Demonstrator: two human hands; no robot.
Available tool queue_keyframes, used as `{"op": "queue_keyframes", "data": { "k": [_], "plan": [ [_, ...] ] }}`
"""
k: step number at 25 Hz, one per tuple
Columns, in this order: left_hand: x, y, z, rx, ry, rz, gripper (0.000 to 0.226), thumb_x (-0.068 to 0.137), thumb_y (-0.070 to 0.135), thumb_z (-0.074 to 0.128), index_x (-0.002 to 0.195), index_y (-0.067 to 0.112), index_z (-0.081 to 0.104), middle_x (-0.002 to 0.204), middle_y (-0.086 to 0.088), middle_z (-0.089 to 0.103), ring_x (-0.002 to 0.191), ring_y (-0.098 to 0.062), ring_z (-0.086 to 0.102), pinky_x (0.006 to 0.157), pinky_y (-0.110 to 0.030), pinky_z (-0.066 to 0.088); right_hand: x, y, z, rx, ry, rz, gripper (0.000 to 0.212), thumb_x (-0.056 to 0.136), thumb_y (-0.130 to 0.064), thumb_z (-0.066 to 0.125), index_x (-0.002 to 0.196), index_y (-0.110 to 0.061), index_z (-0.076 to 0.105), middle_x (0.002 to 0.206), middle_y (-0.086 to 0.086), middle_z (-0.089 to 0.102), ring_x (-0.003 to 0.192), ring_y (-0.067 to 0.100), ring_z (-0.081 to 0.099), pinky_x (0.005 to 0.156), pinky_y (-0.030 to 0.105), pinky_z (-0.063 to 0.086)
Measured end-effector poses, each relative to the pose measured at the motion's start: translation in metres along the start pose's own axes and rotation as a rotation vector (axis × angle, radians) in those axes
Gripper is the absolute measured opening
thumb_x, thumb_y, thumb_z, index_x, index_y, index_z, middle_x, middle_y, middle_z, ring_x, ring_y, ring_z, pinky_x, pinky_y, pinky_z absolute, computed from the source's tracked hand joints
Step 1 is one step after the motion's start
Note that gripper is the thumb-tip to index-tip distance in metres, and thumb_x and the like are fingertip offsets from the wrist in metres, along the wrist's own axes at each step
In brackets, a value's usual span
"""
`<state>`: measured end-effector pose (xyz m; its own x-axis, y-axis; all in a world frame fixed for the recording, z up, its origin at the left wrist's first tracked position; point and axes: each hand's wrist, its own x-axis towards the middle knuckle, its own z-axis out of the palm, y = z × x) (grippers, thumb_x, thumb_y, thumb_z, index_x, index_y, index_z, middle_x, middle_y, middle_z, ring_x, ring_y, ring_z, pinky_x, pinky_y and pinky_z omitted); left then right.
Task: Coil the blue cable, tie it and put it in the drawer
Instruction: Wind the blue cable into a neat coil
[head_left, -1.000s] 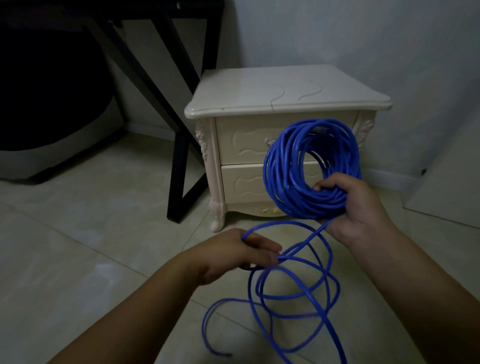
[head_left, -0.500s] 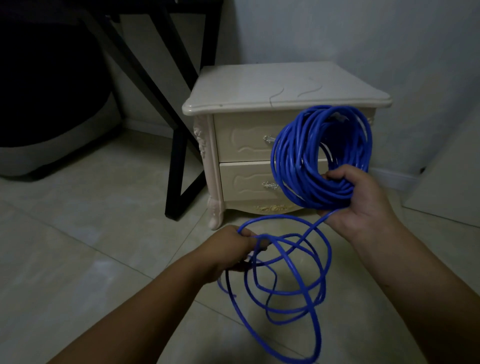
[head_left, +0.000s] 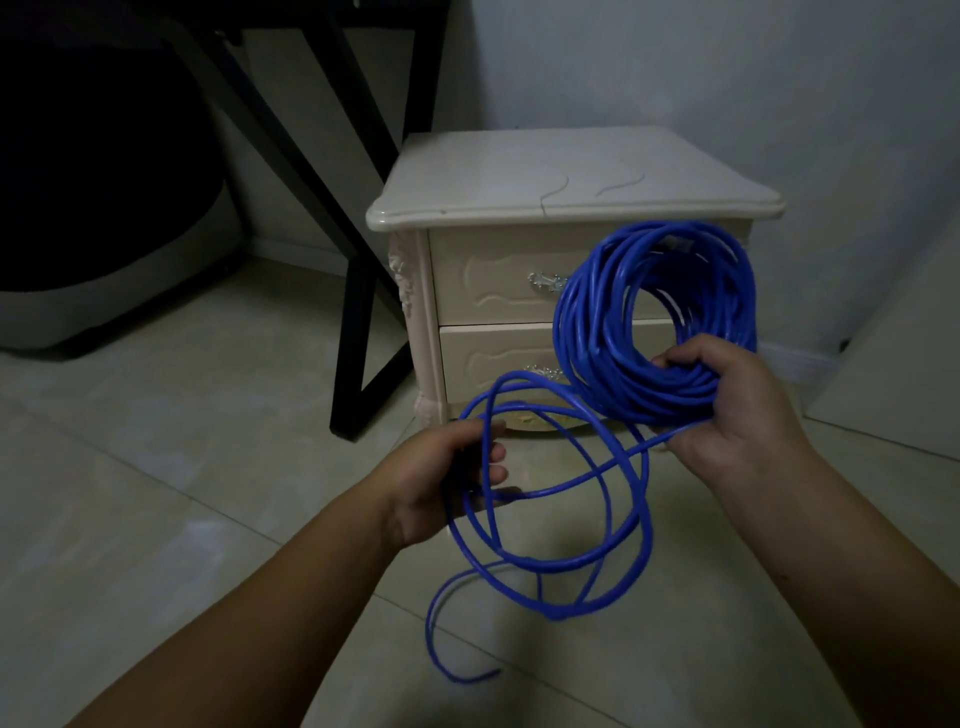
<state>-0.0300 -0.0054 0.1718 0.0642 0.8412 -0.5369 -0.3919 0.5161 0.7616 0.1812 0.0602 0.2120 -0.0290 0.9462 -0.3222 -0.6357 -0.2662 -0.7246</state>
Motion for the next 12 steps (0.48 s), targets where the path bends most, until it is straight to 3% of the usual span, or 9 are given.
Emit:
{"op": "queue_keyframes", "data": {
  "k": [4,8,12],
  "plan": [
    [0.0009,0.0034,-0.0077,0.012,0.095,0.023,0.008,0.088,0.012,0.057,0.087,0.007,0.063,0.068,-0.006,0.059,0.063,-0.015,0.061,0.089,-0.044,0.052,0.0004,-0.0029,-0.0025,0.029,0.026,-0.014,0.020,0.077,0.005,0.051,0.064,-0.010,0.054,0.058,0.004,0.055,0.060,0.019,0.060,0.075,0.044,0.059],
    [-0.0048,0.0065,-0.0114,-0.100,0.021,0.060,0.011,0.078,0.016,0.064,0.085,0.008,0.063,0.069,-0.004,0.060,0.065,-0.014,0.060,0.094,-0.044,0.050,0.0003,-0.0043,-0.0012,0.002,0.033,-0.036,0.020,0.079,0.004,0.050,0.065,-0.010,0.053,0.054,0.003,0.055,0.055,0.018,0.061,0.064,0.040,0.059],
    [-0.0069,0.0077,-0.0077,0.109,0.062,0.156,0.027,0.086,0.029,0.066,0.100,0.007,0.065,0.074,-0.005,0.062,0.063,-0.013,0.060,0.068,-0.034,0.057,0.0049,-0.0055,-0.0056,0.046,0.045,-0.035,0.017,0.078,0.004,0.050,0.071,-0.011,0.055,0.059,0.003,0.055,0.060,0.019,0.060,0.071,0.044,0.060]
  ]
}}
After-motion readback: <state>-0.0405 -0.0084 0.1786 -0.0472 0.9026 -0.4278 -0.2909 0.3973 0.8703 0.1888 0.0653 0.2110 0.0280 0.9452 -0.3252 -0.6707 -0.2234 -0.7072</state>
